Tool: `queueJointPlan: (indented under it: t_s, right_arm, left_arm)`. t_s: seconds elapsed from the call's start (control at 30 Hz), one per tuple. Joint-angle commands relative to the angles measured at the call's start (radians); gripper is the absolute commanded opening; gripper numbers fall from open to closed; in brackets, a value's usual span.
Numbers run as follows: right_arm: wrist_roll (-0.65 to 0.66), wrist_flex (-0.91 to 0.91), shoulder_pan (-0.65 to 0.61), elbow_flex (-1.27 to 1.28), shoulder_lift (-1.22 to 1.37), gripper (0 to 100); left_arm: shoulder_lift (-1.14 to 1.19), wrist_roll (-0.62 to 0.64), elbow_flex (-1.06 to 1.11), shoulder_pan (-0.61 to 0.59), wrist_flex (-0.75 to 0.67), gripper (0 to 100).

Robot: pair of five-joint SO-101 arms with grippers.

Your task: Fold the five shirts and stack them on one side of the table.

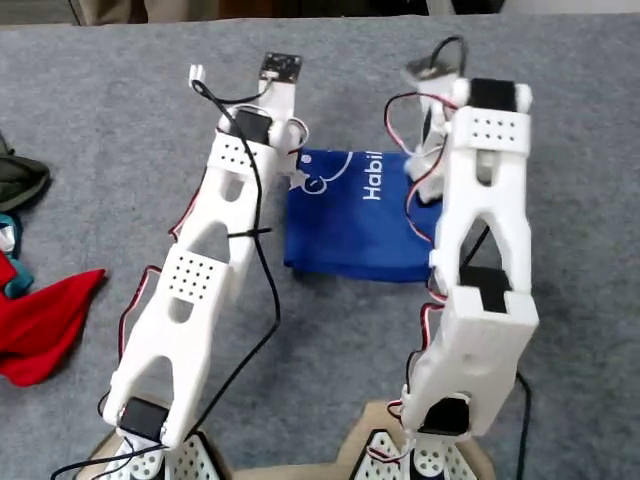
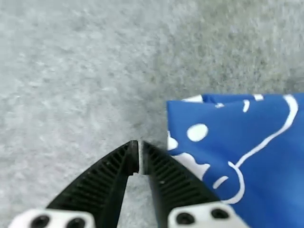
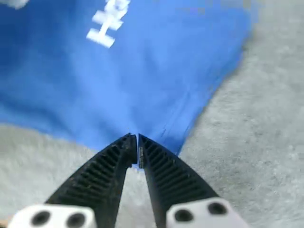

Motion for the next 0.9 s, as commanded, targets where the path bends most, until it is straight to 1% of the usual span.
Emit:
queueJointPlan:
  t_s: [0.0, 0.1, 0.23, 0.3, 0.4, 0.5, 0.6, 0.67, 0.8, 0.87]
  right_arm:
    - [0.118, -0.091, -0.021, 0.209, -0.189, 1.9]
    - [0.193, -0.249, -0.015, 0.499, -0.338, 1.9]
    - [0.244, -0.496, 0.005, 0.886, -0.547, 1.9]
    - [0.245, -0.608, 0.015, 1.029, -0.619, 1.9]
    - [0.239, -0.723, 0.05, 1.153, -0.627, 2.3]
    - [0.247, -0.729, 0.09, 1.191, -0.616, 2.3]
    - [0.33, -0.729, 0.108, 1.216, -0.636, 3.0]
    - [0.387, -0.727, 0.104, 1.228, -0.671, 7.9]
    - [0.568, -0.664, 0.102, 1.208, -0.776, 22.3]
    - [0.635, -0.631, 0.101, 1.181, -0.826, 26.8]
  left_arm:
    - [-0.018, 0.005, -0.068, -0.009, 0.04, 8]
    - [-0.018, 0.005, -0.069, -0.009, 0.064, 1]
    - [-0.018, 0.086, -0.069, -0.011, 0.068, 2]
    - [-0.018, 0.087, -0.064, -0.008, 0.068, 2]
    - [-0.018, 0.064, -0.063, -0.003, 0.078, 2]
    - [-0.018, 0.054, -0.061, 0.005, 0.086, 2]
    - [-0.018, 0.052, -0.061, 0.006, 0.083, 2]
    - [-0.018, 0.052, -0.064, 0.006, 0.08, 2]
    - [-0.018, 0.052, -0.061, 0.005, 0.051, 2]
    - [-0.018, 0.052, -0.061, 0.005, 0.051, 2]
